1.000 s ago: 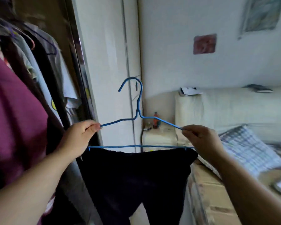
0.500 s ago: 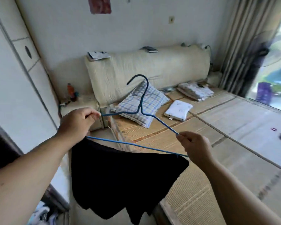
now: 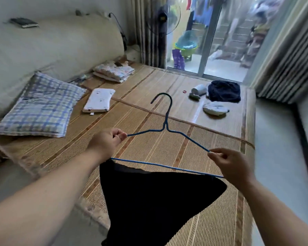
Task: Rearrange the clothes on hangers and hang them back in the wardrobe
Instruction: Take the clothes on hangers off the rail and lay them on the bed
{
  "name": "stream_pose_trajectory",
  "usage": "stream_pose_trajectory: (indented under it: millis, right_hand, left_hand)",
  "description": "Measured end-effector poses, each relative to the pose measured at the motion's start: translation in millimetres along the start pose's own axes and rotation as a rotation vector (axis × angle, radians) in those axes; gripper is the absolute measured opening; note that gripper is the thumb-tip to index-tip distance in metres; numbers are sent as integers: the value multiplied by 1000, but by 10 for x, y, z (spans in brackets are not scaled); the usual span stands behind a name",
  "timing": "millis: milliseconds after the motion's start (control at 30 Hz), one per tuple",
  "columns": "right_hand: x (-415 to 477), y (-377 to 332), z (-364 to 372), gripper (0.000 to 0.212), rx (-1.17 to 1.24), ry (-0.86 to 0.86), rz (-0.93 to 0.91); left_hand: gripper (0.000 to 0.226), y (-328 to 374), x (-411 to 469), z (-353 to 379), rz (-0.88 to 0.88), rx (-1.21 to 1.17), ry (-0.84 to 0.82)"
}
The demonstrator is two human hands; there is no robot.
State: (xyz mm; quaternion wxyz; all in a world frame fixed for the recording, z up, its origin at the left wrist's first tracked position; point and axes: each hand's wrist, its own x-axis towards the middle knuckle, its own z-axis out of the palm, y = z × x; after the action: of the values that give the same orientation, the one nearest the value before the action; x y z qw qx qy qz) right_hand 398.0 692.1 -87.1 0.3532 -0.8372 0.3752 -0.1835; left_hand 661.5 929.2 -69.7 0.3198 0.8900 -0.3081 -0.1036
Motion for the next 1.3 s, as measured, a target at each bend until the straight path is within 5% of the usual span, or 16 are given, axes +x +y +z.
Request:
stream_pose_trajectory:
  millis: [300, 667, 967, 1100, 1300]
  right_hand:
    - [827, 1487, -64, 17, -36, -155, 265]
    - [1732, 2735, 925, 19, -215, -426, 494]
    - [2331, 3181, 1634, 26, -341, -418, 503]
    - [2358, 3275, 1972, 47, -254, -356, 554]
    - [2133, 2652, 2137, 63, -358, -505, 265]
  left_hand:
    - [21, 616, 1072, 1429, 42, 196, -292]
    - [24, 79, 1795, 2975, -113, 432, -456]
    - [39, -397, 2123, 3656, -228, 226, -358]
    - [54, -472, 2087, 3842, -215, 217, -401]
    - [60, -444, 1645, 3597, -246, 262, -461]
